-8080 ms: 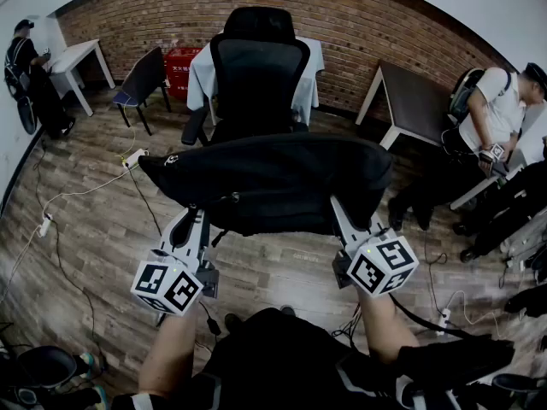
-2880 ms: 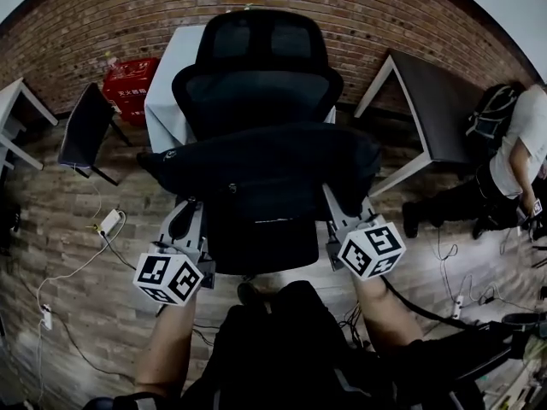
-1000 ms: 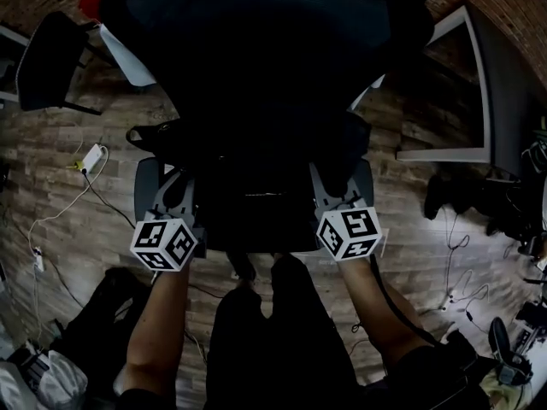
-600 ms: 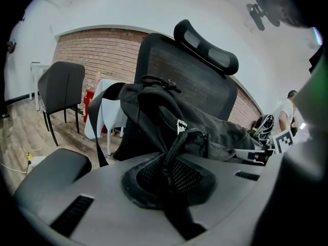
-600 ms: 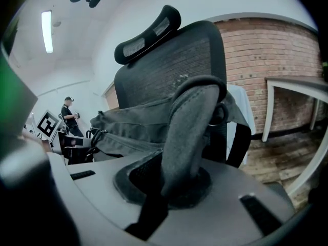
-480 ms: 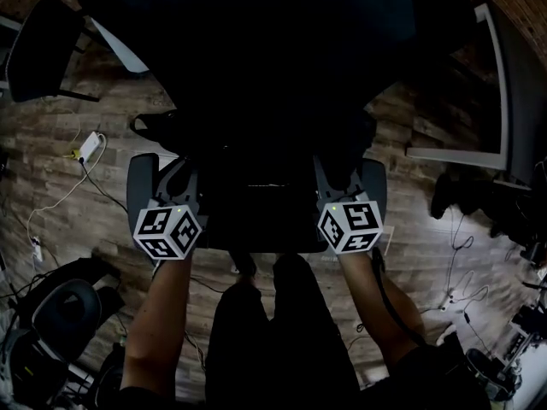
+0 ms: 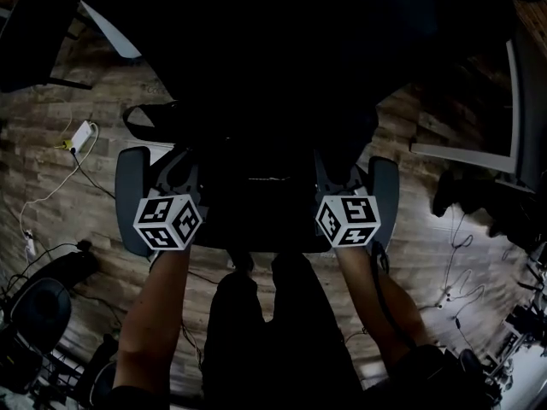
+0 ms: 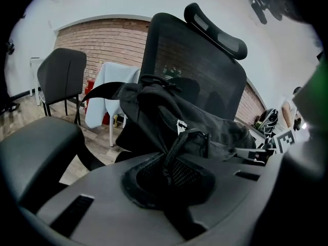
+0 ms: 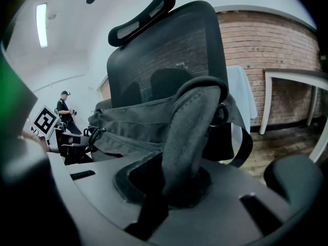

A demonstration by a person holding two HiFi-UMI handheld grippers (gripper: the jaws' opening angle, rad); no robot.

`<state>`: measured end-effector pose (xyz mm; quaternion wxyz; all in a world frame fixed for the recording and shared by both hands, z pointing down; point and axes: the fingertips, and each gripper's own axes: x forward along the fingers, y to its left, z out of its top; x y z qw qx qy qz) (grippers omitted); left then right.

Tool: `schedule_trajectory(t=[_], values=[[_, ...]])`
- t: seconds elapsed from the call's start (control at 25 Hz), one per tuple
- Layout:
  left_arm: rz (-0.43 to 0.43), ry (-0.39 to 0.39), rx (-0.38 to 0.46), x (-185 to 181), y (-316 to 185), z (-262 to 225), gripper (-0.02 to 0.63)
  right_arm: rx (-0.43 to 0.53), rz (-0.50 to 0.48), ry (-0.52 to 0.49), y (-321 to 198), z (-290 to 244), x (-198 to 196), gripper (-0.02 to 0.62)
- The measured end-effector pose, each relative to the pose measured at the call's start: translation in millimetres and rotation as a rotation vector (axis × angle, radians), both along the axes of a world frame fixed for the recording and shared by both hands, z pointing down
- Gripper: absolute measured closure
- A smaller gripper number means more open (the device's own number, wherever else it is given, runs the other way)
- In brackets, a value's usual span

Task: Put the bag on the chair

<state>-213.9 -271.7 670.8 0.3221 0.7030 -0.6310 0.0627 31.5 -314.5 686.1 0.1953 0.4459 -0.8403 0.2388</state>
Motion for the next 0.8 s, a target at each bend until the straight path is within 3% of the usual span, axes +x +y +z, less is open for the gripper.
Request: schedule_trajectory(t=[0.8], values=[[0.01, 0.013, -0.077, -4.1, -10.2, 77.0, 0.58, -0.071, 0.039, 0.043, -1.9, 74.3, -2.1, 0.56]])
